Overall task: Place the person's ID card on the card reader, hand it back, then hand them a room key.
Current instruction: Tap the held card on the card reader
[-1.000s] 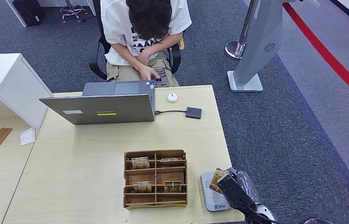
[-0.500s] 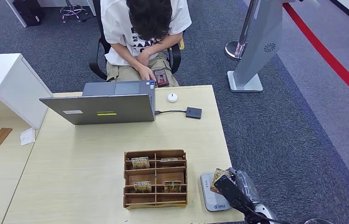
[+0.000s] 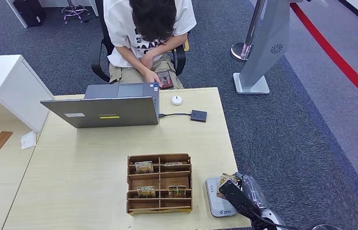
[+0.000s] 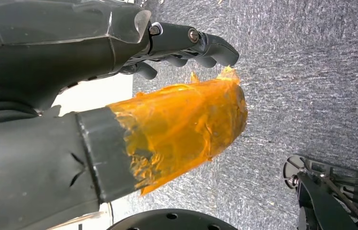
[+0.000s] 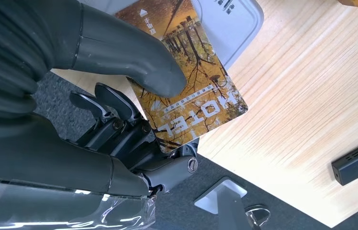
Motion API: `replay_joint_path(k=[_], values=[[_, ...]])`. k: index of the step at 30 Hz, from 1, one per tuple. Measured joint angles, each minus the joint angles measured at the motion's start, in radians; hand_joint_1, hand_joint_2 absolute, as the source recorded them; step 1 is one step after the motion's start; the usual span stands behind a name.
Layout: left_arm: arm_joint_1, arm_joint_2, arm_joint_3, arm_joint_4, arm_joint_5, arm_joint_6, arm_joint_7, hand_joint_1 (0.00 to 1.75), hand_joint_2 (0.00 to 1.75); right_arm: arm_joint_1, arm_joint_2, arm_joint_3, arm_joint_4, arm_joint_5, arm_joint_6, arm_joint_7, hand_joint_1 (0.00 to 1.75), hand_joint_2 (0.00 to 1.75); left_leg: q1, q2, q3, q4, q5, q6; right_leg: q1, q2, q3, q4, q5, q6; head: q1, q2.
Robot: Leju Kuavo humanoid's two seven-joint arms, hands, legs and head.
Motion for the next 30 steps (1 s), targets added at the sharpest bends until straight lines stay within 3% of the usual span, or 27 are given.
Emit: replay_joint_path(k=[30], values=[[0.000, 0.000, 0.000, 0.000, -0.012, 0.000, 0.006, 0.00, 0.00, -0.015, -0.032, 0.027, 0.014, 0.015, 0.021, 0.014, 1.75, 1.75, 0.000, 0.000, 0.001, 0.000, 0.000, 0.000, 0.000, 0.000, 0.001, 0.000, 0.000, 0.000, 0.000, 0.000]])
